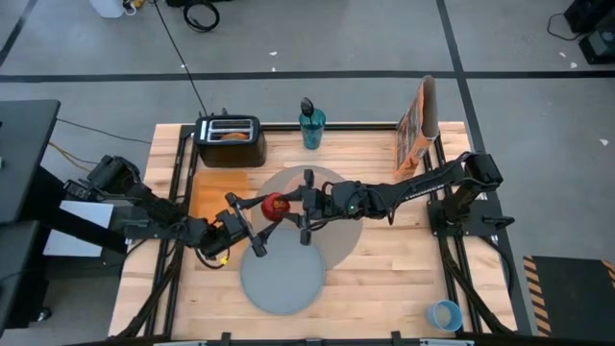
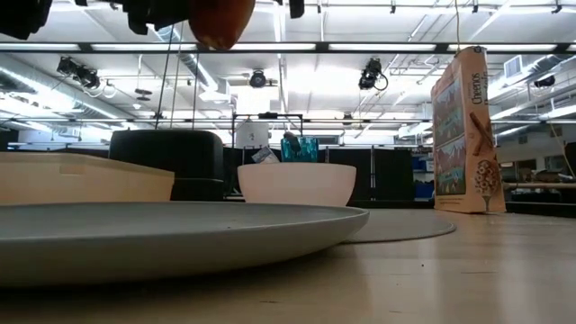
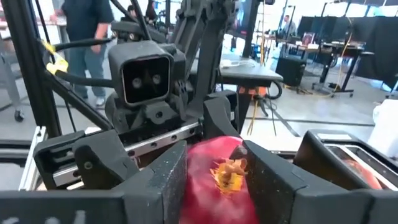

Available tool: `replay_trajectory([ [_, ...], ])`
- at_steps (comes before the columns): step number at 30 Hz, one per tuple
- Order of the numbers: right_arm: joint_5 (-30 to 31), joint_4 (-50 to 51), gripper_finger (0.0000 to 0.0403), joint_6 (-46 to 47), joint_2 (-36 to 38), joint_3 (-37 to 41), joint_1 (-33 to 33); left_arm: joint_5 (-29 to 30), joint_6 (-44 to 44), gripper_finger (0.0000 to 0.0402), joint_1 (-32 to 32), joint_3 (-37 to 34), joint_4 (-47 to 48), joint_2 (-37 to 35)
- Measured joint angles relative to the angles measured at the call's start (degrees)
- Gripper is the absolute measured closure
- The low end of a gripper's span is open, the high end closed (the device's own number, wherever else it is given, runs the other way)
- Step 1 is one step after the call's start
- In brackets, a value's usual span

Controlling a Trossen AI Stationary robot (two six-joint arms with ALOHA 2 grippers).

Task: Arrange a breakfast setting
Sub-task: Put the apple on the gray placemat to the left of the orange bowl

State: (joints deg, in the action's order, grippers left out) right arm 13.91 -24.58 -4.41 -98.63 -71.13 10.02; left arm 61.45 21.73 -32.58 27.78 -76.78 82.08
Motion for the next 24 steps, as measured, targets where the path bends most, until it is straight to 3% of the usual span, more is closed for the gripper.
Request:
replay_trajectory([
  [5,0.87,-0.47,0.0285,3.28,0.11,0.02,0.02,-0.07,0.58,0.0072,-0.02,0.04,-0.40,-0.02],
  [12,1.40,0.07,0.0385,5.54,0.17,0.02,-0.80,-0.22,1.67,0.0070,-0.02,0.04,-0.28,-0.02],
  [19,0.73,1.26,0.0386,6.19,0.16,0.04,-1.84,0.66,2.70,0.0046,0.02,0.07,-0.42,-0.10],
  [24,1.06,2.22,0.0386,6.60,-0.08,0.24,-2.81,7.52,7.61,0.0044,-1.13,0.23,0.14,-2.77],
])
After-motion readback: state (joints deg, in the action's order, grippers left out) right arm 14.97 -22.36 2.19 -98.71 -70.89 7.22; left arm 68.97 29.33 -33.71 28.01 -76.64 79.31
